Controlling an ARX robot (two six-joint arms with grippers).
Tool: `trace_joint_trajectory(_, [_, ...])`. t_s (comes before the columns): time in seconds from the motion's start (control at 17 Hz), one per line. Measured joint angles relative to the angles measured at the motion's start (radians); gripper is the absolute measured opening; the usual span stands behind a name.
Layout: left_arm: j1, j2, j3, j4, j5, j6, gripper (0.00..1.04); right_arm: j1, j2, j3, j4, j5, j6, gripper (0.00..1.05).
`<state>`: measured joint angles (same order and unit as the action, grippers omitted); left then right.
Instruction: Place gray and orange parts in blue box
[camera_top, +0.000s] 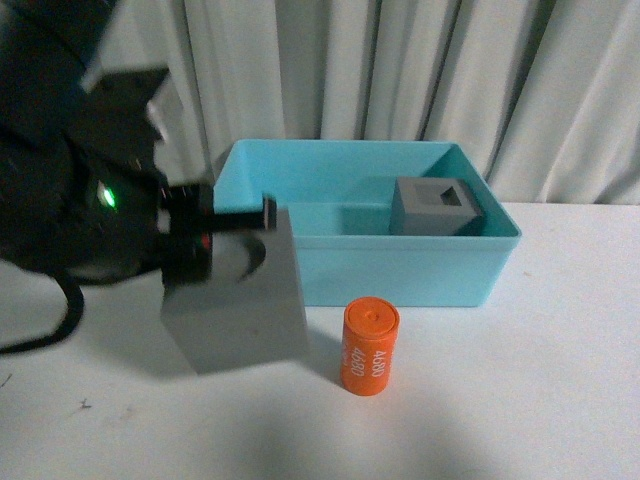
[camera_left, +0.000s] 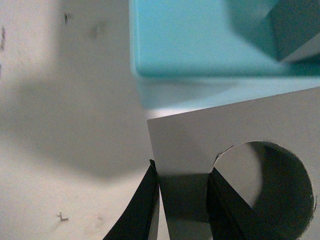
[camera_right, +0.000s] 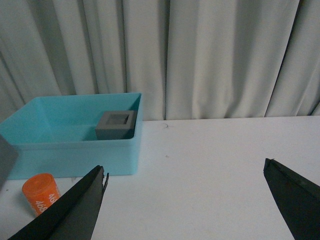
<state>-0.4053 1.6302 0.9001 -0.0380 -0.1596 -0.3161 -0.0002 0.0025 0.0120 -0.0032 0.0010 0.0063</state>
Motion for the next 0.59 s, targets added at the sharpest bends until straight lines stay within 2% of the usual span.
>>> trace_joint_trajectory(0.12, [0.003, -0.105, 0.084, -0.007, -0.004, 0.0, 0.22, 0.0, 0.0, 0.0, 0.0, 0.0, 0.0, 0.98])
trace_joint_trajectory(0.24, [-0.009, -0.093, 0.222, 0.045, -0.029, 0.016, 0.22, 0.0, 0.0, 0.0, 0.0, 0.0, 0.0, 0.98])
trace_joint_trajectory(0.41, [-0.04, 0.095, 0.394, 0.103, -0.069, 0.108, 0.21, 0.0, 0.0, 0.0, 0.0, 0.0, 0.0, 0.98])
trace_joint_trajectory(0.47, [-0.045, 0.261, 0.527, 0.08, -0.086, 0.185, 0.21, 0.0, 0.0, 0.0, 0.0, 0.0, 0.0, 0.98])
trace_joint_trajectory(0.53, [-0.044, 0.333, 0.563, 0.124, -0.094, 0.232, 0.21, 0.0, 0.0, 0.0, 0.0, 0.0, 0.0, 0.98])
trace_joint_trajectory(0.59, [-0.042, 0.385, 0.611, 0.1, -0.096, 0.267, 0.21, 0.0, 0.0, 0.0, 0.0, 0.0, 0.0, 0.98])
